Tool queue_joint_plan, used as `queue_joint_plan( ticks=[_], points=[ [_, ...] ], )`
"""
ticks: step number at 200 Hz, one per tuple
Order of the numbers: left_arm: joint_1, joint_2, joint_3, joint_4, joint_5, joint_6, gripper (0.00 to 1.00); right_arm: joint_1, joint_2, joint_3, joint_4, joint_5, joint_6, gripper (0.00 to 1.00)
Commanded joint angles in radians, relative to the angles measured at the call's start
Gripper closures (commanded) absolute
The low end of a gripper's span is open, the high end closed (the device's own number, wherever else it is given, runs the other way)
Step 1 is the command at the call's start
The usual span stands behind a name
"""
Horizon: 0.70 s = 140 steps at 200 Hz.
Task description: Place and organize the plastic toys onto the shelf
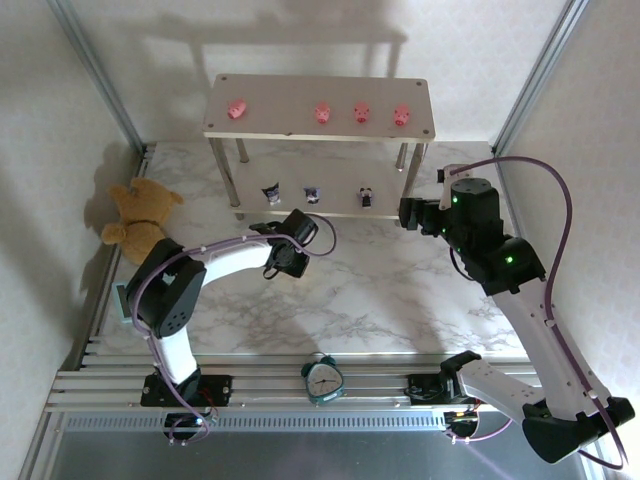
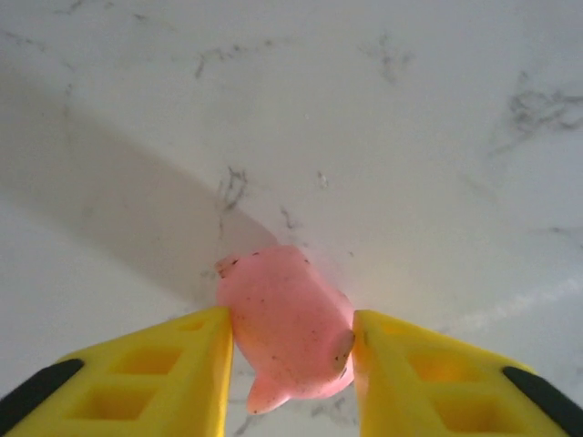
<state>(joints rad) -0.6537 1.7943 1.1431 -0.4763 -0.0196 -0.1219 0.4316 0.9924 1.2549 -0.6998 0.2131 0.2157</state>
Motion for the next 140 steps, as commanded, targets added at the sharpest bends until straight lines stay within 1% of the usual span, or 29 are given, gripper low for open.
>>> queue_joint_plan(
  ticks=[1, 27, 35, 44, 63, 90, 99, 111, 140],
  points=[
    [-0.007, -0.045, -0.012, -0.02, 0.022, -0.004, 0.54, -0.007, -0.012, 0.032, -0.006, -0.022, 0.023, 0.07],
    [-0.007, -0.075, 0.012, 0.009, 0.034, -0.051, 0.49, -0.006, -0.017, 0.034, -0.008, -0.027, 0.031, 0.07],
    [-0.006, -0.085, 0.021, 0.016, 0.042, -0.069, 0.44, -0.006, -0.019, 0.034, -0.01, -0.027, 0.031, 0.07],
    [-0.007, -0.091, 0.033, 0.015, 0.049, -0.09, 0.43, -0.007, -0.021, 0.034, -0.013, -0.027, 0.031, 0.07],
    [-0.007, -0.097, 0.049, 0.007, 0.072, -0.152, 0.43, -0.006, -0.026, 0.033, -0.016, -0.027, 0.032, 0.07],
    [-0.007, -0.116, 0.006, 0.032, 0.08, -0.355, 0.43, -0.006, -0.029, 0.031, -0.015, -0.028, 0.032, 0.07],
    [-0.009, -0.128, -0.019, 0.053, 0.09, -0.403, 0.43, -0.006, -0.028, 0.028, -0.01, -0.029, 0.032, 0.07],
    [-0.017, -0.138, -0.041, 0.06, 0.064, -0.445, 0.43, -0.007, -0.027, 0.025, -0.003, -0.033, 0.03, 0.07],
    [-0.026, -0.143, -0.084, 0.076, 0.036, -0.493, 0.43, -0.007, -0.016, 0.029, 0.004, -0.035, 0.022, 0.07]
  ],
)
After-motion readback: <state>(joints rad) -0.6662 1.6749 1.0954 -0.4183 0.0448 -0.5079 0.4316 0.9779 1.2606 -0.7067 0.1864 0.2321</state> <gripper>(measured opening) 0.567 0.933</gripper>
